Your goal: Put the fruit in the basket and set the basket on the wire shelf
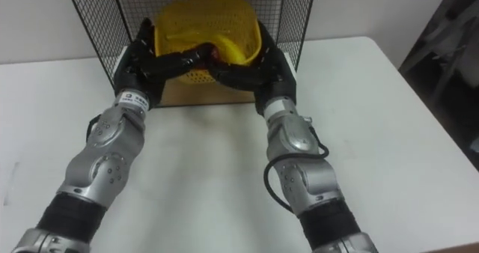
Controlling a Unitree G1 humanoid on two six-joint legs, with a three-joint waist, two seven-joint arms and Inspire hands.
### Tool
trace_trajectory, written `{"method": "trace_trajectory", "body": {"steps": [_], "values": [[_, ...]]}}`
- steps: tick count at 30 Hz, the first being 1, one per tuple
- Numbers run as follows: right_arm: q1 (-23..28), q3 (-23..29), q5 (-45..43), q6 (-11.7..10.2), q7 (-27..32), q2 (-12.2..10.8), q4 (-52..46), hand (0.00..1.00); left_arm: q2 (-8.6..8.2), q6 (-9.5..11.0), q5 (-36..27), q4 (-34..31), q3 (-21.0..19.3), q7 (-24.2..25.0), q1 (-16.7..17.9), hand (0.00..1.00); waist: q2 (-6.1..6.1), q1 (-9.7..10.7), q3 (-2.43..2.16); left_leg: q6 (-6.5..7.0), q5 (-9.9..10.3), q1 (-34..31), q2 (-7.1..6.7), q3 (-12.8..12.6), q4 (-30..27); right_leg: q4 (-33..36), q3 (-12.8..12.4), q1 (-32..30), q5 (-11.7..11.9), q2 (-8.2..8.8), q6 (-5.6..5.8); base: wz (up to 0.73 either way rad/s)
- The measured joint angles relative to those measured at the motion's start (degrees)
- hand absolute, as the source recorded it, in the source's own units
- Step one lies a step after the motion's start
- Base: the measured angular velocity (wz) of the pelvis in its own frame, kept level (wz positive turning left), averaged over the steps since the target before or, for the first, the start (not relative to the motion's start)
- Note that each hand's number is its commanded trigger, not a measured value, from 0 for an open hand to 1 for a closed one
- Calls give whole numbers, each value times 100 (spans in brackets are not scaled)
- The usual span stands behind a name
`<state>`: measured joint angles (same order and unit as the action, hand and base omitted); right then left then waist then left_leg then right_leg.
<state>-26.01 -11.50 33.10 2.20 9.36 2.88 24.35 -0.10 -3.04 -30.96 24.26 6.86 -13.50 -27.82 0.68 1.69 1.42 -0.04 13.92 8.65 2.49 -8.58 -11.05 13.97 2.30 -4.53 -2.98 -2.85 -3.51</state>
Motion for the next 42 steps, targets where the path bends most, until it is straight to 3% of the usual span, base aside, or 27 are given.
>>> {"method": "trace_trajectory", "body": {"steps": [3,9,18,21,34,42], "values": [[-217,70,34,261,74,-25,20,0,-25,-235,7,153,-122,-125,-227,0,-1,-56,-1,6,-5,-10,4,15,28,-42,16,10,15,0,6,1],[-930,208,201,556,227,-85,784,0,9,-579,-217,724,-332,-247,-777,0,9,-81,-7,10,-7,19,1,107,48,-50,94,56,14,18,7,7],[-1382,418,234,945,259,-88,1704,0,18,-1056,-195,1033,-468,-218,-864,0,10,-64,-10,31,-36,84,-7,162,48,-142,241,214,18,68,15,8],[-1384,425,235,1043,253,-101,1864,0,9,-1089,-199,1302,-467,-186,-865,0,6,-47,-12,32,-37,94,-15,161,41,-153,245,234,20,80,21,1],[-1375,418,281,1052,238,-107,2708,0,30,-1156,-202,2208,-435,303,-864,0,-83,-25,-51,32,-37,209,-29,255,-28,-151,257,402,24,96,22,2],[-1338,452,225,1051,203,-45,2735,0,54,-1178,-193,2313,-463,419,-863,0,-231,10,-96,25,-41,207,-26,247,-32,-149,266,396,28,88,15,0]]}}
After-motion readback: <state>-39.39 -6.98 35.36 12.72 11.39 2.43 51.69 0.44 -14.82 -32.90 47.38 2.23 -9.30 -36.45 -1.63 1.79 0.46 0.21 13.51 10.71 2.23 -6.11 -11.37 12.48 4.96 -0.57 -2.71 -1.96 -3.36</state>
